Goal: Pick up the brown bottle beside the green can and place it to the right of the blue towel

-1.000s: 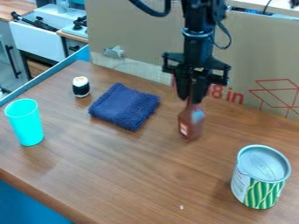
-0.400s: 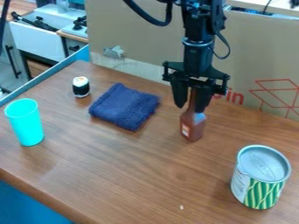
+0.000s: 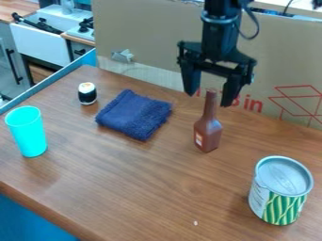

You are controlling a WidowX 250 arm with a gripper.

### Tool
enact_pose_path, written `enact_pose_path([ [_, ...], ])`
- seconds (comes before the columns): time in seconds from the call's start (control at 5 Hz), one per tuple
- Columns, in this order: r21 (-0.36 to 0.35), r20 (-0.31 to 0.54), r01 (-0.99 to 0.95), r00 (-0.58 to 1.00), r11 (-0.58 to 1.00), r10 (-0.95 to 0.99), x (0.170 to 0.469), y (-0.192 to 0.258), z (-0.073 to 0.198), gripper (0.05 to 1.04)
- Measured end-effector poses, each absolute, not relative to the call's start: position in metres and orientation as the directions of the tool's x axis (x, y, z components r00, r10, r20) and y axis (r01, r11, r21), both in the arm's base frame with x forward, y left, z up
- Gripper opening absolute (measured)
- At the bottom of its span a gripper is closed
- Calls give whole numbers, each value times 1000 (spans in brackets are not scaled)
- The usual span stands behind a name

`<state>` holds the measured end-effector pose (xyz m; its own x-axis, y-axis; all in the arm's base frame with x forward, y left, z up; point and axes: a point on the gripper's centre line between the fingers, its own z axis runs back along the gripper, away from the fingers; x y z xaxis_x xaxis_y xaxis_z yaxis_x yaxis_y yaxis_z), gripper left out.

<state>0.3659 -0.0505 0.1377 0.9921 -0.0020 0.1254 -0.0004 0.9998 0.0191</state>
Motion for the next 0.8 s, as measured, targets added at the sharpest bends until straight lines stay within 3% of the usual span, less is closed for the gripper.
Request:
enact_pose_path([
  [0.2, 24, 155, 10, 988, 1000, -13, 341, -56, 156, 1000],
  [0.4, 12, 119, 65, 991, 998, -66, 296, -84, 143, 1000],
  [0.8, -42, 2, 231, 973, 972, -231, 247, -116, 134, 1000],
])
